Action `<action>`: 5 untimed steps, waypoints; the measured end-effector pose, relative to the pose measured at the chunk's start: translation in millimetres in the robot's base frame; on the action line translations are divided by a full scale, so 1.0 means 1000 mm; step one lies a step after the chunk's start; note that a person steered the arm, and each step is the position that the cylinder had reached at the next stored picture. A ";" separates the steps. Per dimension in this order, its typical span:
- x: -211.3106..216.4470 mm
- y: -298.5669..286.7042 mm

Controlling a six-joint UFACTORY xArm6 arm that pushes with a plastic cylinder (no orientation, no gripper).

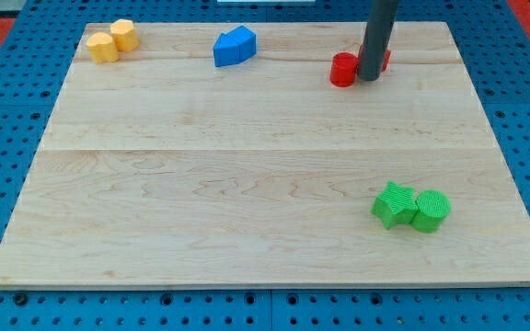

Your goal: Slide the red circle into the blue cube

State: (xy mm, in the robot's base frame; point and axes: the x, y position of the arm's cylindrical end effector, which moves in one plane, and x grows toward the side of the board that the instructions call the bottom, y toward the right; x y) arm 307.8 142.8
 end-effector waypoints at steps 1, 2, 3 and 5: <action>0.000 -0.038; -0.025 -0.112; -0.032 -0.139; 0.004 -0.035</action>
